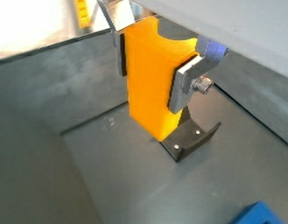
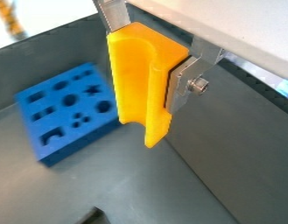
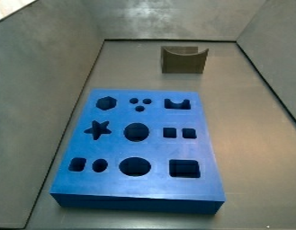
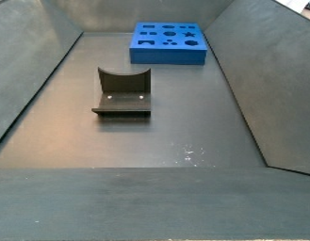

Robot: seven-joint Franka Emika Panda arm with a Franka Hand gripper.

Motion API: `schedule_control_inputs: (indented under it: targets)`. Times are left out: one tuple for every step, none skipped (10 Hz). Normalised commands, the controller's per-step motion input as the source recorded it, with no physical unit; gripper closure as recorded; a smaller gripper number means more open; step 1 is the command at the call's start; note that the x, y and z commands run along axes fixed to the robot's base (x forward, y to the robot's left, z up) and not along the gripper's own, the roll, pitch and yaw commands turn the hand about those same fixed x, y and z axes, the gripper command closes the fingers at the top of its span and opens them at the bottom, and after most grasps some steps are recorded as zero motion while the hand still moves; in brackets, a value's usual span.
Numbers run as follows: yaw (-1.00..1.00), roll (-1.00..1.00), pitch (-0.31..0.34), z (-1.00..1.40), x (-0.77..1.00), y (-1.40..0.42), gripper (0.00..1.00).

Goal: Pick up the arch object. Move up. Rotate the arch object. Move to above the board. Insert the arch object.
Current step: Move to above the board.

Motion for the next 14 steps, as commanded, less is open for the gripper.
schedule_control_inputs:
  targets:
    - [1.0, 0.03, 0.092, -0.02, 0.36, -1.0, 1.0]
    - [1.0, 0.02, 0.097, -0.02, 0.36, -1.0, 1.0]
    - [1.0, 0.02, 0.101, -0.01, 0.37, -1.0, 1.0]
    - [1.0, 0.02, 0.107, -0.01, 0.38, -1.0, 1.0]
    - [1.0, 0.01, 0.111, -0.01, 0.39, -1.0, 1.0]
    - [1.0, 0.01, 0.119, 0.0, 0.4, -1.0, 1.0]
    - [1.0, 0.01, 0.127, 0.0, 0.41, -1.0, 1.0]
    - [1.0, 0.01, 0.142, 0.01, 0.45, -1.0, 1.0]
    - [1.0, 0.01, 0.149, 0.01, 0.41, -0.86, 1.0]
    - [1.0, 0.02, 0.165, 0.02, 0.26, -0.48, 1.0]
    - [1.0, 0.02, 0.167, 0.03, 0.18, -0.28, 1.0]
    - [1.0, 0.03, 0.168, 0.02, 0.1, -0.16, 1.0]
    - [1.0, 0.03, 0.174, 0.01, 0.08, -0.12, 1.0]
    - [1.0, 0.04, 0.197, 0.02, 0.08, -0.08, 1.0]
